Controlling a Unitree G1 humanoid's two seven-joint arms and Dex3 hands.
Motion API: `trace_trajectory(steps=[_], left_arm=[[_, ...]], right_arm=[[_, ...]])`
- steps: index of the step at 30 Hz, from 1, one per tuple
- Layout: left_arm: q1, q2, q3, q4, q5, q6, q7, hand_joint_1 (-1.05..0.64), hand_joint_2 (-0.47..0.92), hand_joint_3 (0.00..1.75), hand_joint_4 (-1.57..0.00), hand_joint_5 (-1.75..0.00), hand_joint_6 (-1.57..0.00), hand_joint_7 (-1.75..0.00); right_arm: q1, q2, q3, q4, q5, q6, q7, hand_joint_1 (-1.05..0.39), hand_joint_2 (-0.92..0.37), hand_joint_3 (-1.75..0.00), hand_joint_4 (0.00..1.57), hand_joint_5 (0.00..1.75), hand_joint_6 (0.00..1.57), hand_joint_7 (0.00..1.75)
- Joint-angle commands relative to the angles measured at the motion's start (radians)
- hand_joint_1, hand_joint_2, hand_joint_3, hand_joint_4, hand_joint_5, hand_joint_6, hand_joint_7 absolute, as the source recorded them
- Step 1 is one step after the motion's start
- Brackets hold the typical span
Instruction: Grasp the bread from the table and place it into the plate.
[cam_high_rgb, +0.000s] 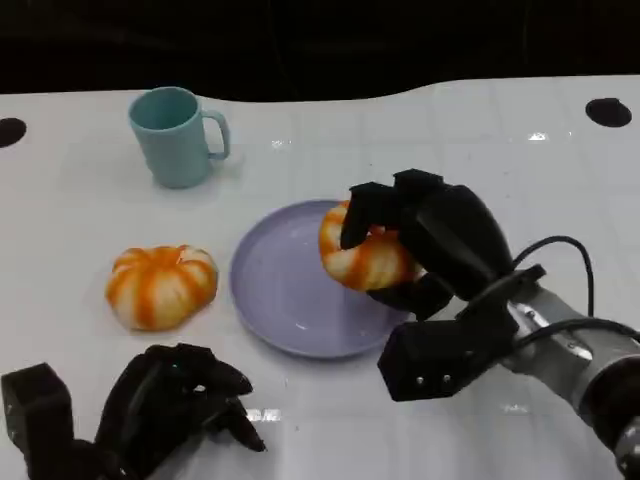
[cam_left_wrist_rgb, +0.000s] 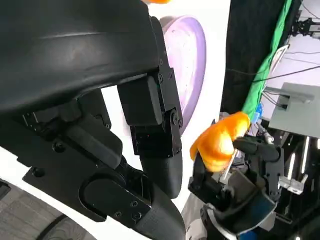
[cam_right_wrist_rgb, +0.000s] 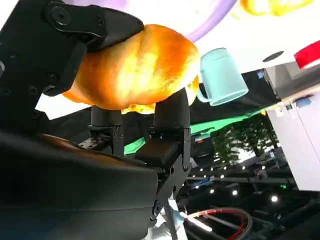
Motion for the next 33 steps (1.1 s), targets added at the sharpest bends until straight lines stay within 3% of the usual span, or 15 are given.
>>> trace_trajectory(steps=[1,7,8,10,11,13,14,16,18,20,23,29,33], left_arm=[[0.012,0.012,-0.001,-0.016,0.003,0.008,0.009,-1.05,0.71,0.00,-1.57,-0.60,-1.57,-0.22],[0.006,0.008,0.001,-0.010,-0.002,0.013,0.009,-1.05,0.71,0.00,-1.57,-0.61,-1.57,-0.22],[0.006,0.008,0.000,-0.011,-0.001,0.012,0.011,-1.05,0.71,0.00,-1.57,-0.61,-1.57,-0.22],[0.006,0.007,-0.001,-0.012,0.003,0.009,0.016,-1.05,0.71,0.00,-1.57,-0.61,-1.57,-0.22],[0.007,0.007,-0.001,-0.011,0.005,0.007,0.018,-1.05,0.71,0.00,-1.57,-0.61,-1.57,-0.22],[0.007,0.005,-0.001,-0.012,0.005,0.006,0.019,-1.05,0.71,0.00,-1.57,-0.61,-1.57,-0.22],[0.007,0.004,-0.001,-0.013,0.002,0.007,0.018,-1.05,0.71,0.00,-1.57,-0.61,-1.57,-0.22],[0.008,0.002,-0.002,-0.016,0.001,0.007,0.018,-1.05,0.71,0.00,-1.57,-0.61,-1.57,-0.22],[0.010,0.002,-0.004,-0.019,0.005,0.004,0.021,-1.05,0.71,0.00,-1.57,-0.61,-1.57,-0.22],[0.011,0.002,-0.006,-0.020,0.008,0.000,0.023,-1.05,0.72,0.00,-1.57,-0.61,-1.57,-0.22],[0.013,0.003,-0.008,-0.023,0.011,-0.005,0.025,-1.05,0.72,0.01,-1.57,-0.61,-1.57,-0.23],[0.009,0.001,-0.008,-0.019,0.002,0.006,0.019,-1.05,0.72,0.00,-1.57,-0.61,-1.57,-0.22],[0.005,0.001,-0.011,-0.012,0.012,-0.008,0.029,-1.05,0.72,0.00,-1.57,-0.61,-1.57,-0.22]], right_arm=[[-0.054,0.021,0.011,0.059,-0.003,0.014,-0.001,-0.15,-0.30,-1.27,0.97,1.75,0.73,1.75],[-0.082,0.047,0.002,0.120,0.025,0.012,0.033,-0.16,-0.40,-1.12,0.93,1.75,0.71,1.69],[-0.087,0.048,0.004,0.126,0.025,0.016,0.041,-0.17,-0.40,-1.09,0.88,1.75,0.78,1.39],[-0.095,0.050,0.007,0.129,0.024,0.032,0.065,-0.19,-0.41,-1.05,0.83,1.71,0.83,1.11],[-0.097,0.050,0.006,0.129,0.026,0.038,0.077,-0.23,-0.50,-0.85,0.80,1.49,0.85,0.84],[-0.096,0.053,-0.001,0.126,0.037,0.045,0.101,-0.26,-0.60,-0.62,0.77,1.29,0.88,0.54],[-0.095,0.054,-0.004,0.126,0.042,0.043,0.108,-0.27,-0.63,-0.53,0.74,1.10,0.84,0.38],[-0.094,0.051,-0.005,0.125,0.048,0.040,0.131,-0.30,-0.65,-0.47,0.72,0.90,0.81,0.25],[-0.095,0.049,-0.006,0.123,0.054,0.046,0.179,-0.40,-0.80,-0.25,0.59,0.55,0.65,0.08],[-0.096,0.046,-0.006,0.118,0.059,0.057,0.228,-0.50,-0.89,-0.12,0.45,0.35,0.50,0.02],[-0.098,0.041,-0.004,0.101,0.062,0.083,0.295,-0.61,-0.92,-0.14,0.28,0.22,0.36,0.00],[-0.088,0.028,-0.009,0.054,0.077,0.131,0.420,-0.74,-0.92,-0.19,0.10,0.14,0.24,0.00],[-0.073,0.018,-0.026,0.021,0.104,0.133,0.472,-0.77,-0.92,-0.19,0.06,0.12,0.20,0.00]])
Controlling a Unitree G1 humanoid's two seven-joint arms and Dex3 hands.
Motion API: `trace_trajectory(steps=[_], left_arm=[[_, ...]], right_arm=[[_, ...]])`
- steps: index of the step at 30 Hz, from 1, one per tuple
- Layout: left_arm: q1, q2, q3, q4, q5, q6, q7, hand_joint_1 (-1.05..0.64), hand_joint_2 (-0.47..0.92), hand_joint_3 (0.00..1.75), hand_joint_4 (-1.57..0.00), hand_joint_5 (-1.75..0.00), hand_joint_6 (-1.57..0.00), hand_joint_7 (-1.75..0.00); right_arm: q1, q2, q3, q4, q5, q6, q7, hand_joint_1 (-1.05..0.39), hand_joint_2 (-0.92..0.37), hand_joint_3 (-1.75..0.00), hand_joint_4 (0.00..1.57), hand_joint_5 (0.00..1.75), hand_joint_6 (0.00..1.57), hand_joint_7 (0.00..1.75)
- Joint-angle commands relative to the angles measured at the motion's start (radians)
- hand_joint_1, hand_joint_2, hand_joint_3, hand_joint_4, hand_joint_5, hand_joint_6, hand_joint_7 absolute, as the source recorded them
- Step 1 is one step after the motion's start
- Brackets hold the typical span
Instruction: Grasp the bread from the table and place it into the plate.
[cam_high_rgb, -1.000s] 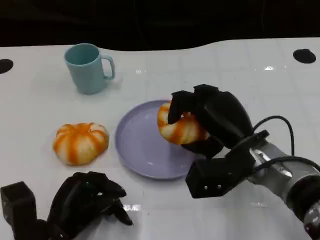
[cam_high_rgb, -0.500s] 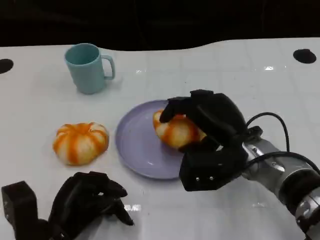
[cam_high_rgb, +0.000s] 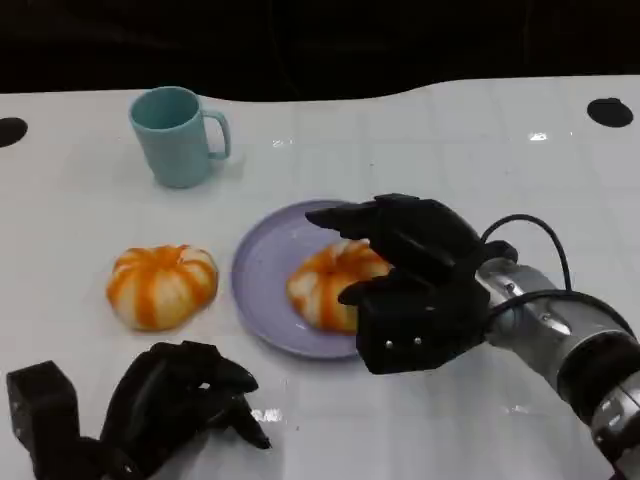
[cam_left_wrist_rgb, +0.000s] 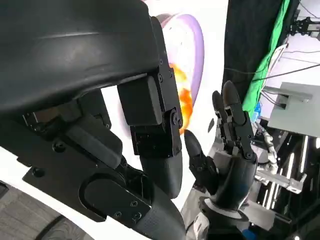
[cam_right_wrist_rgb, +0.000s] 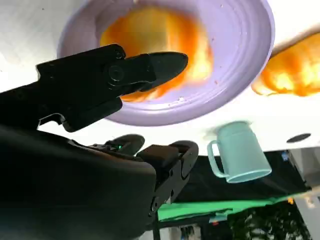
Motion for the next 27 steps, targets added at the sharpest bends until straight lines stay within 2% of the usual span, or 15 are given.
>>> trace_trajectory(steps=[1,7,12,13,18,23,26,27], left_arm=[[0.001,0.010,0.000,0.008,0.012,-0.015,0.014,-1.05,0.72,0.00,-1.57,-0.61,-1.57,-0.22],[-0.003,0.008,0.001,0.013,0.008,-0.015,0.011,-1.05,0.72,0.00,-1.57,-0.61,-1.57,-0.22],[-0.003,0.007,0.000,0.012,0.011,-0.016,0.016,-1.05,0.72,0.00,-1.57,-0.60,-1.57,-0.21],[-0.003,0.008,0.000,0.012,0.010,-0.016,0.014,-1.05,0.72,0.00,-1.57,-0.60,-1.57,-0.21],[-0.005,0.009,0.001,0.015,0.009,-0.013,0.013,-1.05,0.72,0.00,-1.57,-0.61,-1.57,-0.22],[-0.007,0.009,0.001,0.015,0.008,-0.009,0.012,-1.05,0.72,0.00,-1.57,-0.60,-1.57,-0.22],[-0.008,0.008,0.001,0.017,0.009,-0.011,0.014,-1.05,0.72,0.00,-1.57,-0.60,-1.57,-0.22],[-0.008,0.008,0.000,0.016,0.011,-0.012,0.016,-1.05,0.72,0.00,-1.57,-0.60,-1.57,-0.22]], right_arm=[[0.003,-0.028,-0.021,-0.040,0.041,0.005,0.048,-0.78,-0.92,-0.18,0.06,0.12,0.19,0.00],[0.042,-0.066,-0.024,-0.100,0.051,-0.012,0.050,-0.79,-0.92,-0.18,0.07,0.14,0.20,0.00],[0.096,-0.102,-0.036,-0.172,0.055,-0.037,0.028,-0.73,-0.92,-0.16,0.12,0.18,0.23,0.02],[0.112,-0.108,-0.041,-0.186,0.051,-0.052,-0.005,-0.72,-0.92,-0.15,0.13,0.19,0.24,0.02],[0.178,-0.131,-0.055,-0.202,0.023,-0.156,-0.214,-0.50,-0.90,-0.03,0.34,0.33,0.43,0.09],[0.222,-0.148,-0.060,-0.218,-0.007,-0.212,-0.360,-0.40,-0.92,-0.02,0.49,0.46,0.62,0.15],[0.252,-0.159,-0.067,-0.241,-0.018,-0.242,-0.428,-0.31,-0.91,-0.01,0.56,0.67,0.77,0.20],[0.260,-0.163,-0.068,-0.249,-0.022,-0.252,-0.445,-0.27,-0.90,-0.01,0.59,0.81,0.82,0.25]])
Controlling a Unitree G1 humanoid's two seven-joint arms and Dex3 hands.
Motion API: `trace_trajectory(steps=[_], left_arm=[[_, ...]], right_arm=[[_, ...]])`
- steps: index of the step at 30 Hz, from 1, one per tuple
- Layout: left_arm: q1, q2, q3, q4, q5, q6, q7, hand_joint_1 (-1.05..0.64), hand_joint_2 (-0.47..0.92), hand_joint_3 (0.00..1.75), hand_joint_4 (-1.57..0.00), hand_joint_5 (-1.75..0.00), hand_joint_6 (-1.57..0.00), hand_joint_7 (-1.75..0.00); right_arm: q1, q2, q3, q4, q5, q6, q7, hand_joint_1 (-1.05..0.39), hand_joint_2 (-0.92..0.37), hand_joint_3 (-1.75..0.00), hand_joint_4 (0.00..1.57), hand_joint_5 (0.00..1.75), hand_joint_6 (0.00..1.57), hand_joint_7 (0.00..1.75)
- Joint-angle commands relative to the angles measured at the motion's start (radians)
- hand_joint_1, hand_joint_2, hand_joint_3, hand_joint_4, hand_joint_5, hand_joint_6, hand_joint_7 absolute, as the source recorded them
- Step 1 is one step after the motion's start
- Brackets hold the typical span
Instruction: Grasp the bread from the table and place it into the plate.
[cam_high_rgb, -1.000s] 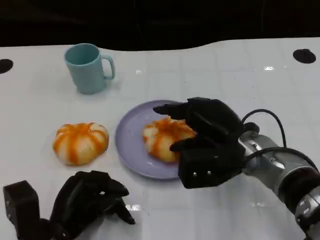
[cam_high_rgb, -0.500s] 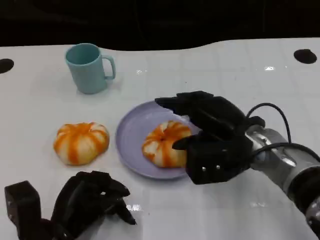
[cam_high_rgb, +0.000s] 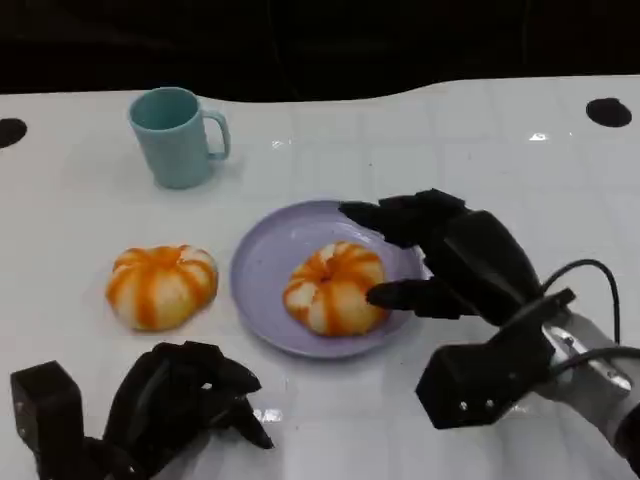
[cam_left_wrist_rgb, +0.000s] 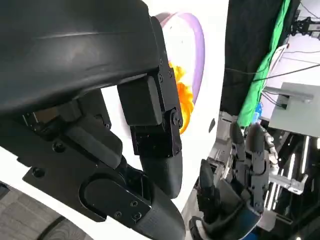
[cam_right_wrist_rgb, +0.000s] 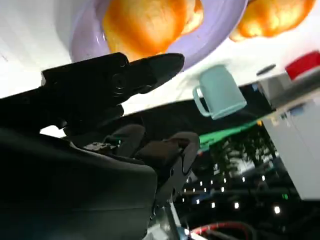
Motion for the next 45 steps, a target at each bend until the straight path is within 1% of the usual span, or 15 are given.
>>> trace_trajectory(steps=[1,2,3,4,5,7,9,13,21,25,28,31,35,40,45], left_arm=[[-0.006,0.011,0.002,0.008,0.006,-0.003,0.009,-1.05,0.72,0.00,-1.57,-0.60,-1.57,-0.22],[-0.006,0.010,0.002,0.008,0.006,-0.002,0.012,-1.05,0.72,0.00,-1.57,-0.60,-1.57,-0.22],[-0.006,0.009,0.001,0.008,0.007,-0.002,0.013,-1.05,0.72,0.00,-1.57,-0.61,-1.57,-0.22],[-0.006,0.007,0.001,0.008,0.006,-0.002,0.015,-1.05,0.72,0.00,-1.57,-0.61,-1.57,-0.23],[-0.007,0.006,0.001,0.008,0.006,-0.004,0.015,-1.05,0.72,0.00,-1.57,-0.61,-1.57,-0.23],[-0.009,0.006,0.002,0.010,0.006,-0.006,0.014,-1.05,0.72,0.00,-1.57,-0.61,-1.57,-0.22],[-0.010,0.006,0.002,0.011,0.005,-0.003,0.013,-1.05,0.72,0.00,-1.57,-0.61,-1.57,-0.22],[-0.015,0.006,0.001,0.016,0.005,0.000,0.011,-1.05,0.72,0.00,-1.57,-0.60,-1.57,-0.22],[-0.023,0.005,0.000,0.029,0.005,-0.011,0.004,-1.05,0.72,0.00,-1.57,-0.59,-1.57,-0.21],[-0.025,0.005,0.001,0.032,0.003,-0.010,0.002,-1.05,0.72,0.00,-1.57,-0.59,-1.57,-0.21],[-0.027,0.006,0.004,0.033,-0.004,-0.003,-0.003,-1.05,0.72,0.00,-1.57,-0.58,-1.57,-0.20],[-0.028,0.007,0.004,0.031,-0.003,0.001,-0.001,-1.05,0.71,0.00,-1.57,-0.58,-1.57,-0.20],[-0.029,0.013,0.004,0.032,-0.003,-0.003,-0.009,-1.05,0.72,0.00,-1.57,-0.59,-1.57,-0.20],[-0.025,0.020,0.008,0.024,-0.011,0.014,-0.016,-1.05,0.72,0.00,-1.57,-0.59,-1.57,-0.20],[-0.024,0.027,0.011,0.023,-0.010,0.010,-0.014,-1.05,0.72,0.00,-1.57,-0.59,-1.57,-0.20]], right_arm=[[0.042,-0.036,-0.023,-0.044,-0.007,-0.051,-0.083,-0.25,-0.90,-0.01,0.60,0.90,0.84,0.29],[0.057,-0.044,-0.028,-0.057,0.001,-0.064,-0.085,-0.23,-0.90,-0.01,0.61,1.00,0.86,0.34],[0.071,-0.051,-0.034,-0.070,0.008,-0.076,-0.082,-0.21,-0.90,-0.04,0.66,1.12,0.85,0.54],[0.089,-0.061,-0.042,-0.085,0.016,-0.095,-0.080,-0.20,-0.88,-0.11,0.68,1.18,0.81,0.71],[0.103,-0.069,-0.050,-0.096,0.022,-0.110,-0.077,-0.17,-0.81,-0.25,0.71,1.26,0.78,0.85],[0.135,-0.085,-0.067,-0.123,0.040,-0.138,-0.062,-0.14,-0.60,-0.66,0.74,1.41,0.76,1.02],[0.173,-0.108,-0.083,-0.162,0.057,-0.160,-0.040,-0.13,-0.51,-0.87,0.77,1.55,0.77,1.09],[0.247,-0.142,-0.117,-0.237,0.075,-0.181,-0.005,-0.12,-0.46,-1.05,0.82,1.61,0.82,1.08],[0.379,-0.188,-0.183,-0.356,0.123,-0.163,0.111,-0.11,-0.44,-1.18,0.90,1.74,0.86,1.16],[0.458,-0.214,-0.214,-0.429,0.159,-0.149,0.182,-0.12,-0.32,-1.37,0.90,1.75,0.87,1.32],[0.512,-0.222,-0.235,-0.479,0.167,-0.138,0.214,-0.14,-0.28,-1.42,0.93,1.75,0.86,1.41],[0.554,-0.223,-0.251,-0.511,0.185,-0.130,0.252,-0.15,-0.30,-1.37,0.94,1.75,0.81,1.50],[0.599,-0.217,-0.267,-0.546,0.189,-0.111,0.284,-0.16,-0.34,-1.32,0.91,1.75,0.78,1.54],[0.607,-0.193,-0.267,-0.534,0.164,-0.111,0.270,-0.16,-0.34,-1.31,0.92,1.75,0.78,1.53],[0.592,-0.168,-0.269,-0.505,0.147,-0.120,0.245,-0.16,-0.36,-1.30,0.90,1.75,0.75,1.57]])
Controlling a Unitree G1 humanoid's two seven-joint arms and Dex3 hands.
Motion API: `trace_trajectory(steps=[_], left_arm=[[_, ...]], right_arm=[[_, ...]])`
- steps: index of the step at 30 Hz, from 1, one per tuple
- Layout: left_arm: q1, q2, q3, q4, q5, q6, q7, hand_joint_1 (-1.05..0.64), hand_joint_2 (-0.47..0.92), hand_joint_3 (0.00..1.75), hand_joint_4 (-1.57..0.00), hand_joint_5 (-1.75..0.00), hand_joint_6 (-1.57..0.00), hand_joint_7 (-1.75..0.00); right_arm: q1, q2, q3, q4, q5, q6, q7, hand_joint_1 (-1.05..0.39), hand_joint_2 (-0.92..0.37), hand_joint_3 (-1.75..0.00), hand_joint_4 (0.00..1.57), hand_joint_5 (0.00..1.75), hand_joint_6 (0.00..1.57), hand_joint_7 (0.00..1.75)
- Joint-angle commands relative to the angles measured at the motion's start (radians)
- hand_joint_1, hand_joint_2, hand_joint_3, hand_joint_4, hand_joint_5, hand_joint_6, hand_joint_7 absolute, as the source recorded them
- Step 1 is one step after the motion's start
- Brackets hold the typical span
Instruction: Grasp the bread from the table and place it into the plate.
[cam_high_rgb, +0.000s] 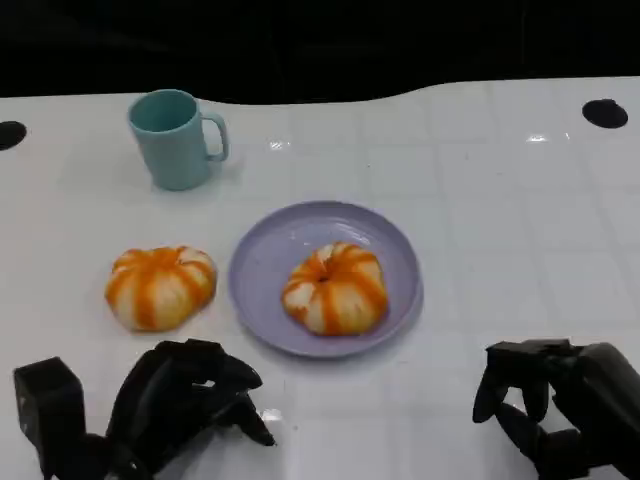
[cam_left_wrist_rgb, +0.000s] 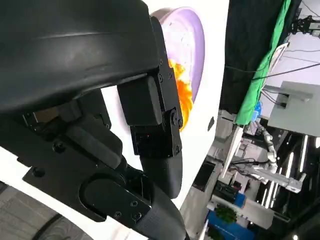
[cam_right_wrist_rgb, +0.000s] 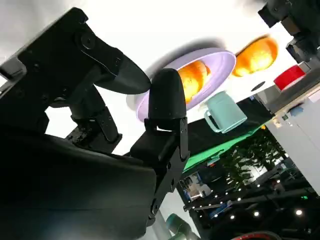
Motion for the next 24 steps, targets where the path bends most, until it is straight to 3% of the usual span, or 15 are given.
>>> trace_trajectory(steps=[1,10,24], left_arm=[[-0.005,0.028,0.009,-0.005,-0.001,0.001,-0.008,-1.05,0.72,0.00,-1.57,-0.59,-1.57,-0.20],[-0.013,0.031,0.013,0.008,-0.007,0.000,-0.019,-1.05,0.72,0.00,-1.57,-0.58,-1.57,-0.20],[-0.020,0.032,0.015,0.021,-0.003,-0.012,-0.019,-1.05,0.72,0.00,-1.57,-0.57,-1.57,-0.19]], right_arm=[[-0.012,0.015,-0.010,0.029,-0.011,-0.012,-0.034,-0.16,-0.36,-1.30,0.90,1.75,0.74,1.58],[-0.050,0.027,-0.002,0.089,-0.050,-0.018,-0.084,-0.19,-0.36,-1.32,0.91,1.75,0.76,1.56],[-0.053,0.027,-0.001,0.106,-0.044,-0.030,-0.080,-0.18,-0.34,-1.34,0.90,1.75,0.80,1.46]])
